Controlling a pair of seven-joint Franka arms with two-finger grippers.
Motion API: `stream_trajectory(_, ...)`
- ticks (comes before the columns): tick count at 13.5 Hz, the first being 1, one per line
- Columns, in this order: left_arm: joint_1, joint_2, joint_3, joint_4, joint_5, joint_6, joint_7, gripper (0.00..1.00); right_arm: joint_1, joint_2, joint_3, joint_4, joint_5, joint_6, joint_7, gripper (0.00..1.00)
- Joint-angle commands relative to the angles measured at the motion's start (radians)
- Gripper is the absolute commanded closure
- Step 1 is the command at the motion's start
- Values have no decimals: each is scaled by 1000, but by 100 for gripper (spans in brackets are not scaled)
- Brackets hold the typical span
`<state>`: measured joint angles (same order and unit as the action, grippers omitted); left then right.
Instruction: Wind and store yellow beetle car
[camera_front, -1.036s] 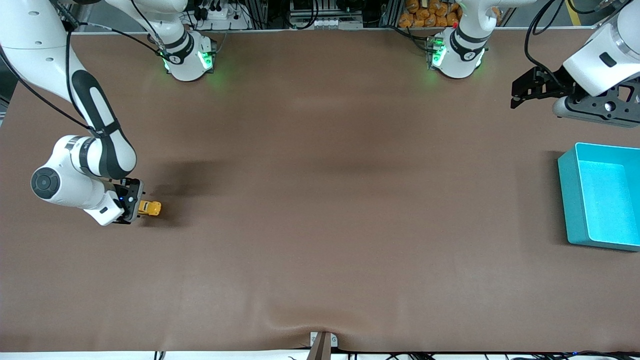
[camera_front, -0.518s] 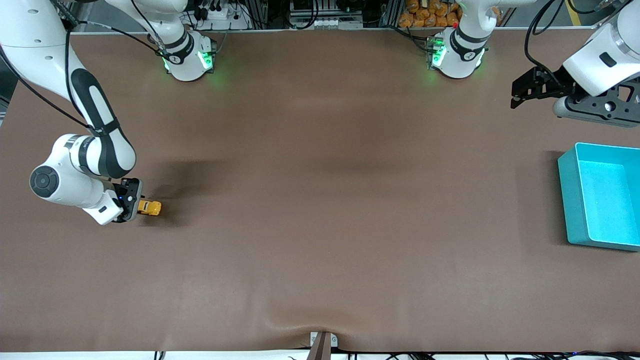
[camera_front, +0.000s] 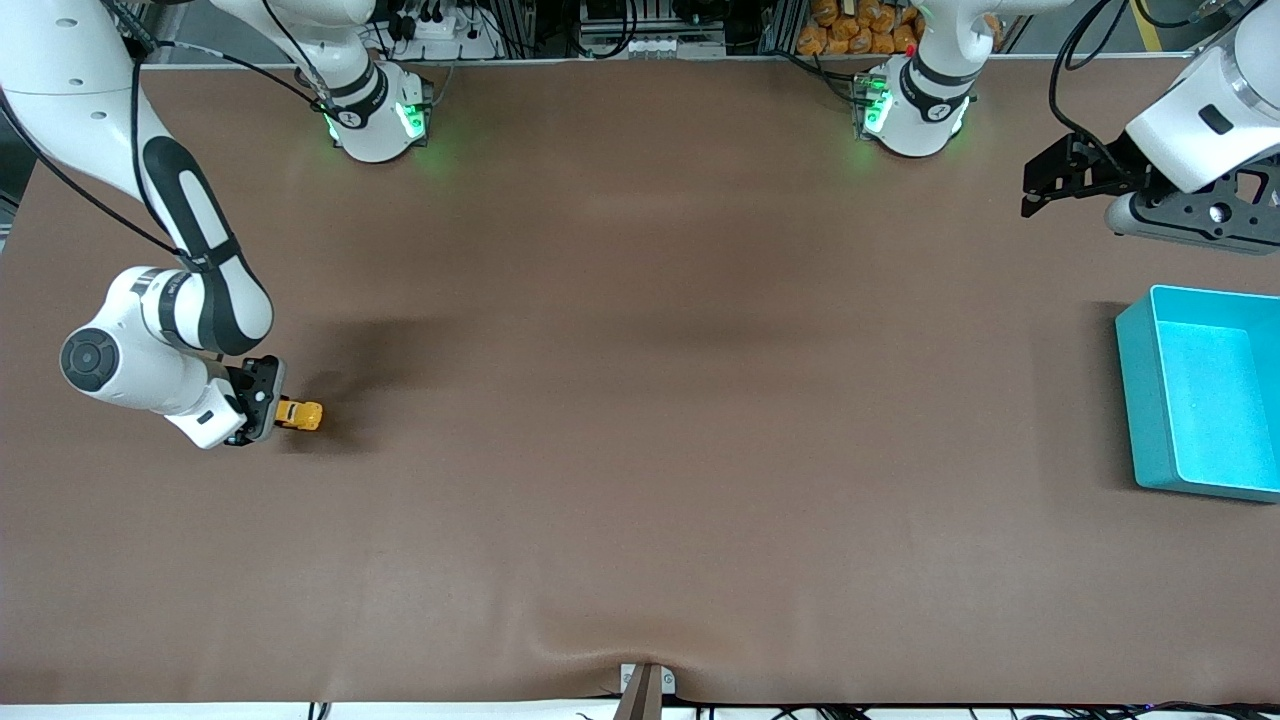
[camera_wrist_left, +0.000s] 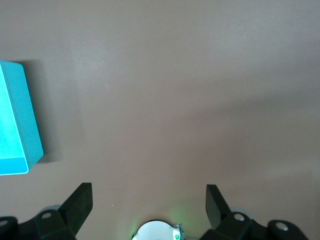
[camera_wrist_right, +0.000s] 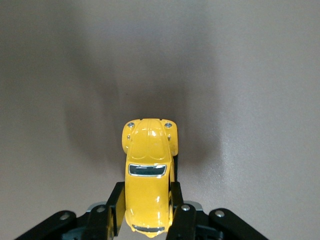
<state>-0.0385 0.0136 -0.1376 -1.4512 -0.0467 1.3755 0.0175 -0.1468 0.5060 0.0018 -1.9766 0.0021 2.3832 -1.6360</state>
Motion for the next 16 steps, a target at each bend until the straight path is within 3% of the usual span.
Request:
stream_trajectory(1,2,2,-2,6,5,-10,-7,0,-23,-17,14,-25,10,13,-56,100)
stream_trajectory(16,5,2,-2,5,5,-10,-7,0,-115,26,9,-25,-5,103,-148,100)
